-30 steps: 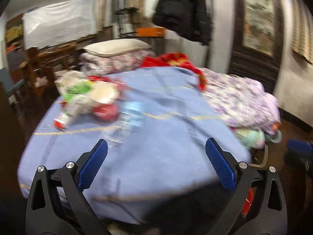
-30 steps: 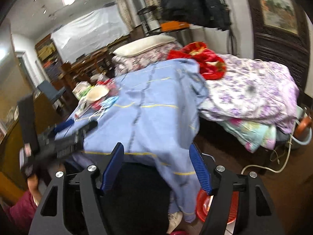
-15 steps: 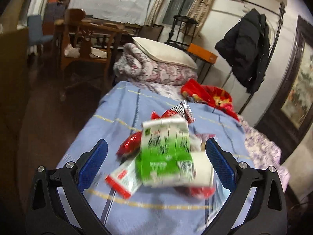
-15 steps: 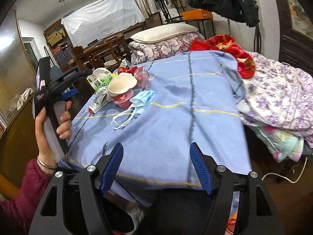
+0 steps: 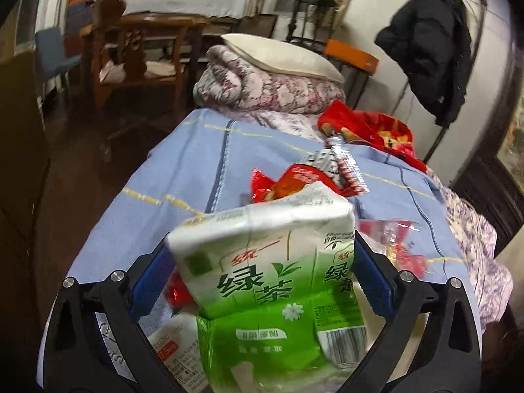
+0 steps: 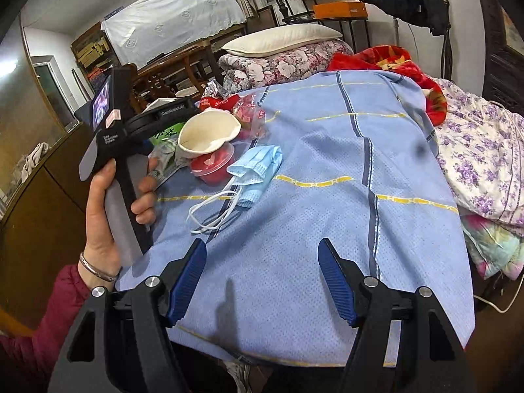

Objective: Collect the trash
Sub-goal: 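Return both tools to the bed and grasp the green tea carton with left tool, then hold the green tea carton in left tool while right tool grasps the paper cup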

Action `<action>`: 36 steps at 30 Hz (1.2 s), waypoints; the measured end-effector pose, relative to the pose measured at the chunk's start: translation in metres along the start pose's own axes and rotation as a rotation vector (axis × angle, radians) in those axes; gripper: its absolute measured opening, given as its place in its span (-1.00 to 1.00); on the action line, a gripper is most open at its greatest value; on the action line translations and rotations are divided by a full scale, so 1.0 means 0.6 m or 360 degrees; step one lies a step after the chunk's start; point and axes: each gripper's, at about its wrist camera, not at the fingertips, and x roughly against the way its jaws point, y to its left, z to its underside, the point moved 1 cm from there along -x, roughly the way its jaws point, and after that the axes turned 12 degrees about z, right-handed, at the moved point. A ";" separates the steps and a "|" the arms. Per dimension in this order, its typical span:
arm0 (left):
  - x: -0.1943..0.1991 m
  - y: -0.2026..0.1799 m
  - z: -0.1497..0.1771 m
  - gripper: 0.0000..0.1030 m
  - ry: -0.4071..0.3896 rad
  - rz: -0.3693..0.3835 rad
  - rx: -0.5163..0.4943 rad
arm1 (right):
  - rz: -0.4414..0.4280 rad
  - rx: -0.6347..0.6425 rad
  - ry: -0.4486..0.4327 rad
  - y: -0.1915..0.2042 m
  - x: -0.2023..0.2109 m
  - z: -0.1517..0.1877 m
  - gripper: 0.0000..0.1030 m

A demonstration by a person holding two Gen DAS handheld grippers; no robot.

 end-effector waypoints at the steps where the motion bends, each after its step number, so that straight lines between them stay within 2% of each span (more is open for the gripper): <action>1: 0.007 0.004 -0.001 0.69 -0.0025 0.0027 0.0013 | 0.0006 -0.0001 -0.0003 -0.001 0.000 0.000 0.35; 2: 0.016 0.007 -0.002 0.49 -0.0058 0.0069 0.0026 | 0.0013 -0.0002 -0.0009 -0.003 0.000 0.000 0.35; 3: 0.022 0.007 -0.002 0.40 -0.0074 0.0099 0.0025 | 0.0015 -0.0006 -0.0015 -0.004 0.000 0.001 0.35; 7: 0.053 -0.006 0.001 0.35 -0.0123 0.0174 -0.0015 | 0.0005 -0.0059 -0.0034 -0.014 0.005 0.001 0.32; 9: 0.072 -0.009 -0.005 0.14 -0.0143 0.0241 -0.0028 | -0.0014 -0.0087 -0.0043 -0.018 0.009 0.000 0.32; 11: 0.108 -0.012 -0.004 0.11 -0.0177 0.0307 -0.0040 | -0.0038 -0.0102 -0.0046 -0.018 0.009 -0.004 0.32; 13: 0.136 -0.009 0.000 0.11 -0.0218 0.0316 -0.0062 | -0.0061 -0.0100 -0.0052 -0.015 0.008 -0.011 0.32; 17: 0.149 -0.004 0.012 0.11 -0.0208 0.0338 -0.0088 | -0.0065 -0.0054 -0.0059 0.004 -0.009 -0.028 0.32; 20: 0.141 0.000 0.011 0.19 -0.0194 0.0318 -0.0079 | -0.0093 -0.0052 -0.0058 0.015 -0.013 -0.032 0.32; 23: 0.137 0.014 0.007 0.63 -0.0185 0.0310 -0.0008 | -0.0082 -0.0030 -0.0072 0.020 -0.009 -0.030 0.32; 26: 0.142 0.029 0.007 0.71 -0.0120 0.0451 0.0064 | -0.0085 -0.0036 -0.0083 0.017 -0.004 -0.028 0.32; 27: 0.146 0.033 0.009 0.83 -0.0112 0.0454 0.0071 | -0.0091 -0.0041 -0.0083 0.017 -0.004 -0.028 0.32; 30: 0.156 0.040 0.014 0.86 -0.0142 0.0348 0.0026 | -0.0117 -0.0056 -0.0077 0.014 -0.006 -0.026 0.32; 36: 0.139 0.040 0.039 0.86 -0.0095 0.0195 -0.0043 | -0.0142 -0.0062 -0.0069 0.009 -0.003 -0.014 0.32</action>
